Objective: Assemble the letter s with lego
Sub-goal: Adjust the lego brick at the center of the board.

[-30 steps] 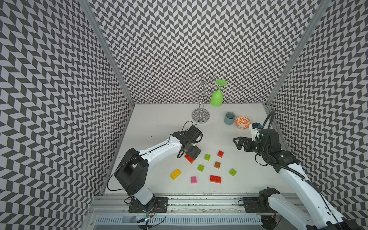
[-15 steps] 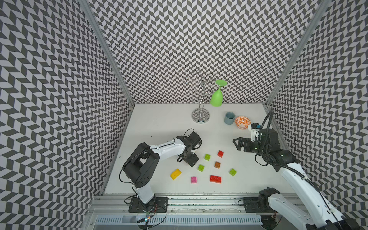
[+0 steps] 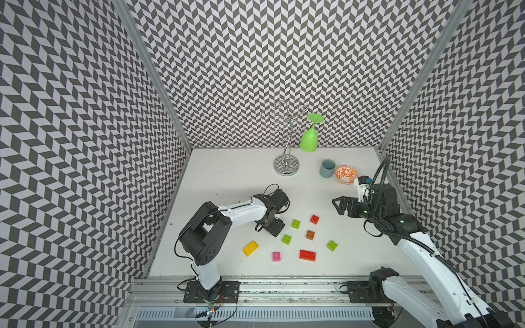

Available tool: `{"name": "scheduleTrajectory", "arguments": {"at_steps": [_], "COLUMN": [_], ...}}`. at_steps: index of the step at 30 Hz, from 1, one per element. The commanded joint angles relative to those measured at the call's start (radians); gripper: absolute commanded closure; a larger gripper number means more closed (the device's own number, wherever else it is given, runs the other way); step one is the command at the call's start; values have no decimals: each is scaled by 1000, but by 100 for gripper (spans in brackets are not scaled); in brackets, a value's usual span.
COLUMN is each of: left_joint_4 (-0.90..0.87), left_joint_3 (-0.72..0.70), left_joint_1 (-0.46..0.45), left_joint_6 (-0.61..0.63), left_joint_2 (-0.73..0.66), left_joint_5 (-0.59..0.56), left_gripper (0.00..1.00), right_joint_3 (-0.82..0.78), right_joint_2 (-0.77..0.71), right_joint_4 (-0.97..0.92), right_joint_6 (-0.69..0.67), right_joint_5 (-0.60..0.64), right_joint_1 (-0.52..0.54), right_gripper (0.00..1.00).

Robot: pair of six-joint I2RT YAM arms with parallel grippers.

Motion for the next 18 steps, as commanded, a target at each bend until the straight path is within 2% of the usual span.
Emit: {"name": "scheduleTrajectory", "arguments": {"at_steps": [1, 4, 9, 13, 15, 18], "left_joint_4": [13, 8, -10, -47, -69, -73], "left_joint_3": [28, 31, 17, 17, 17, 16], "left_joint_1": [-4, -6, -6, -15, -21, -27], "left_joint_6": [-38, -63, -155, -302, -420, -524], "left_joint_2": [7, 10, 4, -20, -46, -70], "left_joint_5": [-9, -4, -10, -44, -75, -55], "left_gripper": [25, 31, 47, 56, 61, 67], "right_joint_3": [11, 14, 19, 28, 33, 41], "right_joint_2": [-12, -13, -16, -21, -28, -31], "right_joint_4": [18, 16, 7, -2, 0, 0], "right_joint_6": [-5, -5, -5, -4, 11, 46], "right_joint_5": [8, 7, 8, 13, 28, 67], "right_joint_1": [4, 4, 4, 5, 4, 3], "right_gripper": [1, 1, 1, 0, 0, 0]}}
